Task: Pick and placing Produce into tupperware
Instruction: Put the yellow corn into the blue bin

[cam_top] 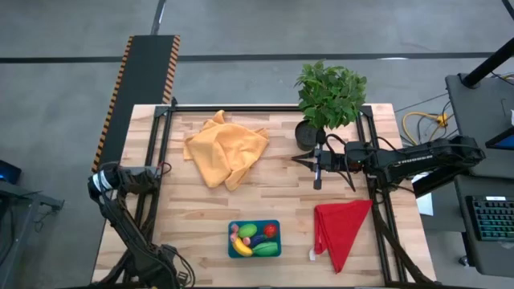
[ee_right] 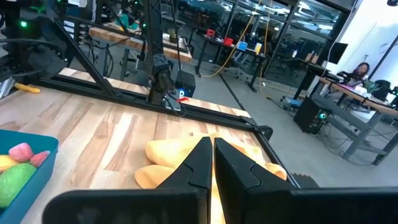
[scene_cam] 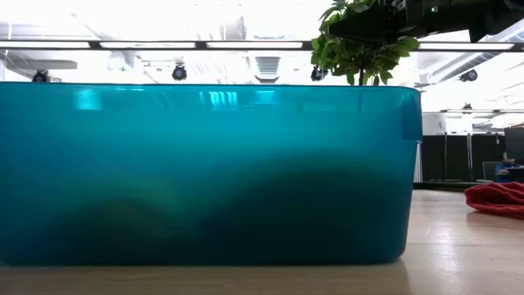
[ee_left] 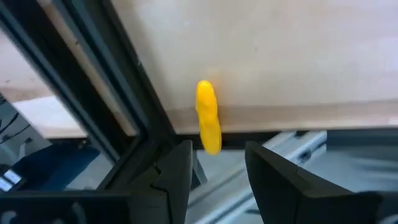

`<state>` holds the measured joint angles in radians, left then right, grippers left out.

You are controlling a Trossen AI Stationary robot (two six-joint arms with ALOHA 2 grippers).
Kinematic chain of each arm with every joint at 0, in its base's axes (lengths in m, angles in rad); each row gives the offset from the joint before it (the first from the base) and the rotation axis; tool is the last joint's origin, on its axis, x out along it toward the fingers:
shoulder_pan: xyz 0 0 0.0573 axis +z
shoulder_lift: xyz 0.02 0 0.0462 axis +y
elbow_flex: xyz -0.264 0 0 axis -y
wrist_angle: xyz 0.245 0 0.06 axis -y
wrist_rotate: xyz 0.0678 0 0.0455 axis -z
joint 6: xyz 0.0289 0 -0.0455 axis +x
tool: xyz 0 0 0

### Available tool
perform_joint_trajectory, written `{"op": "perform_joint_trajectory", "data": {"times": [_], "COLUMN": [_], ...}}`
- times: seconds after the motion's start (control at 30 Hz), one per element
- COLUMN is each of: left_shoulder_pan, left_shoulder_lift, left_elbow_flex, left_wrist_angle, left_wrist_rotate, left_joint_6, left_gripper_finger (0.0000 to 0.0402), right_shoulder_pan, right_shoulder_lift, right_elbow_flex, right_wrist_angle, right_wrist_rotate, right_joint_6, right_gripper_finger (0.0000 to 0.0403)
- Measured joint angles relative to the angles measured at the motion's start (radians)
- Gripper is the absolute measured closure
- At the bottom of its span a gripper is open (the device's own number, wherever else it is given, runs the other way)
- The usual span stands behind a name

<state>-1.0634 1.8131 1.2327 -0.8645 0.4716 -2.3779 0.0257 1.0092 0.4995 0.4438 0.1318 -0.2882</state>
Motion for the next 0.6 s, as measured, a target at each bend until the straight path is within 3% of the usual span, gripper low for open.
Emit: {"op": "perform_joint_trajectory", "data": {"times": [0.6], "left_shoulder_pan": [-0.015], "left_shoulder_lift": [0.072], "left_elbow_flex": [0.000], "left_wrist_angle": [0.045], "left_wrist_rotate": [0.003], "left_joint_6": [0.001], "left_gripper_finger": [0.0267], "right_shoulder_pan": [0.000], "right_shoulder_lift": [0.000], "right_elbow_flex": [0.000], "right_wrist_angle": [-0.007], "right_wrist_rotate": [0.000], "right_joint_6": [0.000], "right_gripper_finger": [0.0394]}}
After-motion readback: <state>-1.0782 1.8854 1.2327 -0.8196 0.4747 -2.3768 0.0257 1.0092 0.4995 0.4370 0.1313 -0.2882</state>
